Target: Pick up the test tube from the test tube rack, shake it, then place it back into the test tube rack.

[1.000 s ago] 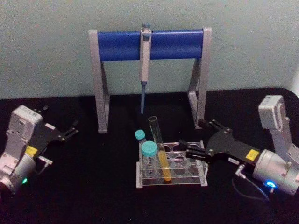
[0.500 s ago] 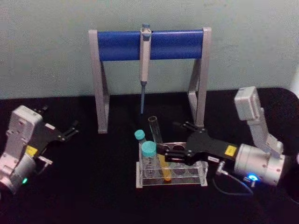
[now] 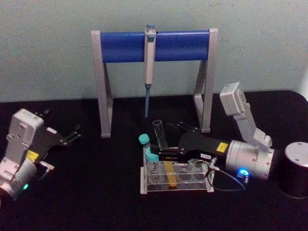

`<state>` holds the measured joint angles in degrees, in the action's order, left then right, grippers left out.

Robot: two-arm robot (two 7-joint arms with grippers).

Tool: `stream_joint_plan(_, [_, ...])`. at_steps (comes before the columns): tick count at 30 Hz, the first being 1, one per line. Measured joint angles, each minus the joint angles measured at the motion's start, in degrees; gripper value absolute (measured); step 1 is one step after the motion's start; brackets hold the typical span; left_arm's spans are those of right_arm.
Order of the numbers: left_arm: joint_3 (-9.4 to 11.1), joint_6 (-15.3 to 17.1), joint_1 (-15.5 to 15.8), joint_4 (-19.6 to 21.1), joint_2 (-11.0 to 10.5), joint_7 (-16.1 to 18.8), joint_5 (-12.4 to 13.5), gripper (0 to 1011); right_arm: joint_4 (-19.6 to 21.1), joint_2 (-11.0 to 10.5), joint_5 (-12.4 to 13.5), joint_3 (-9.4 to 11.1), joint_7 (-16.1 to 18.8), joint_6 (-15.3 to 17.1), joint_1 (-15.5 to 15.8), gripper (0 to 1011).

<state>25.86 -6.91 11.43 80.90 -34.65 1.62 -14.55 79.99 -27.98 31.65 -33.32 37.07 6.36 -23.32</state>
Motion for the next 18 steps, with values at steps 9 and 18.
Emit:
stream_joint_plan(9, [0.0,0.0,0.0,0.0,0.0,0.0,0.0,1001,-2.06,0.97,-0.08,-0.89,0.53,-0.01,-1.23,1000])
stream_joint_plan(18, [0.0,0.0,0.0,0.0,0.0,0.0,0.0,1001,-2.97,1.6,-0.64,-1.48,0.5,-0.6,-1.9,1000])
